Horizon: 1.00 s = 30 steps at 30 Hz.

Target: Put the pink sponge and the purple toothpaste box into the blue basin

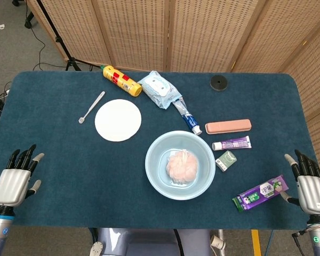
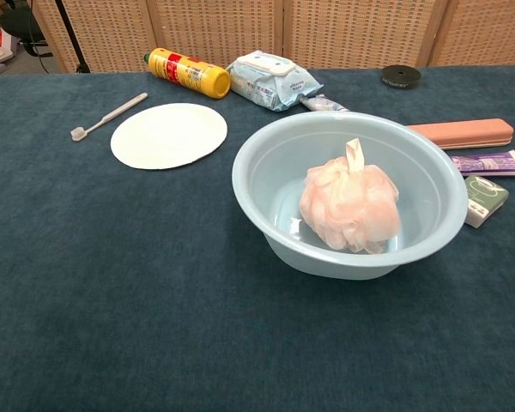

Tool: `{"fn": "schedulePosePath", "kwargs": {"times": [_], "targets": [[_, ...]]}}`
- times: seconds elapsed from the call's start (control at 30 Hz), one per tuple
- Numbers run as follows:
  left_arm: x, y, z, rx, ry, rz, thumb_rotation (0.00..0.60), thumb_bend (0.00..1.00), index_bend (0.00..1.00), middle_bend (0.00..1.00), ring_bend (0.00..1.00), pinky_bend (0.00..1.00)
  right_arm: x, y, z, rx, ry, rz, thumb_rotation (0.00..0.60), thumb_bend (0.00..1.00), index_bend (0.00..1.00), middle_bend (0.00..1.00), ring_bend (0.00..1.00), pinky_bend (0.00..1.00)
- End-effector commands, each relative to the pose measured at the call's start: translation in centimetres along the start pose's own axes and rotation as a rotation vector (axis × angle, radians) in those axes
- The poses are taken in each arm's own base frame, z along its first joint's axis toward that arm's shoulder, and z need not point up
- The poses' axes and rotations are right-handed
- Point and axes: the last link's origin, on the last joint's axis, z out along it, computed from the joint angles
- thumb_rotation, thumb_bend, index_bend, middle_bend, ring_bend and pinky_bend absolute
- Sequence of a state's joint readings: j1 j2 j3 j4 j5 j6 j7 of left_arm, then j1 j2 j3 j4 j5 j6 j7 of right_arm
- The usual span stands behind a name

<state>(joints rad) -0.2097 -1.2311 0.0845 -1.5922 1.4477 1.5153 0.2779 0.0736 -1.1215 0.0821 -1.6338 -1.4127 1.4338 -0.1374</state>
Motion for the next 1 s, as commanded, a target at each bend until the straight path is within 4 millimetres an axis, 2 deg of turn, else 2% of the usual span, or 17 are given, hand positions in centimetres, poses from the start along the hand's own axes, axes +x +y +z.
{"fn": "schedulePosePath", "kwargs": {"times": [0.03, 0.23, 0.6, 1.0], "targets": [[-0.4, -0.2, 0.1, 0.007, -0.012, -0.015, 0.6, 0.28, 0.19, 0.0, 0.11, 0.07, -0.7, 0.3, 0.0, -0.012, -0.033, -0.043, 0.6, 0.03, 0.11, 0.0, 0.0, 0.09], [-0.7, -0.6, 0.2, 0.011, -0.026, -0.022, 0.6, 0.29, 0.19, 0.0, 0.11, 0.07, -1.5, 0.6, -1.0, -0.047, -0.082, -0.091, 0.6, 0.03, 0.11, 0.0, 0.0, 0.09], [0.4, -0.4, -0.3, -0.004, 0.005, -0.068, 0.6, 0.29, 0.19, 0.0, 0.11, 0.07, -3.5, -1.8, -3.6, -0.011, -0.147, -0.104, 0.6, 0.03, 0.13, 0.0, 0.0, 0.09], [0.2, -0.1, -0.4, -0.018, -0.002, -0.071, 0.6, 0.29, 0.19, 0.0, 0.11, 0.07, -6.0, -3.3, -2.7, 0.043, -0.242, -0.119, 0.6, 0.03, 0.15, 0.0, 0.0, 0.09]]}}
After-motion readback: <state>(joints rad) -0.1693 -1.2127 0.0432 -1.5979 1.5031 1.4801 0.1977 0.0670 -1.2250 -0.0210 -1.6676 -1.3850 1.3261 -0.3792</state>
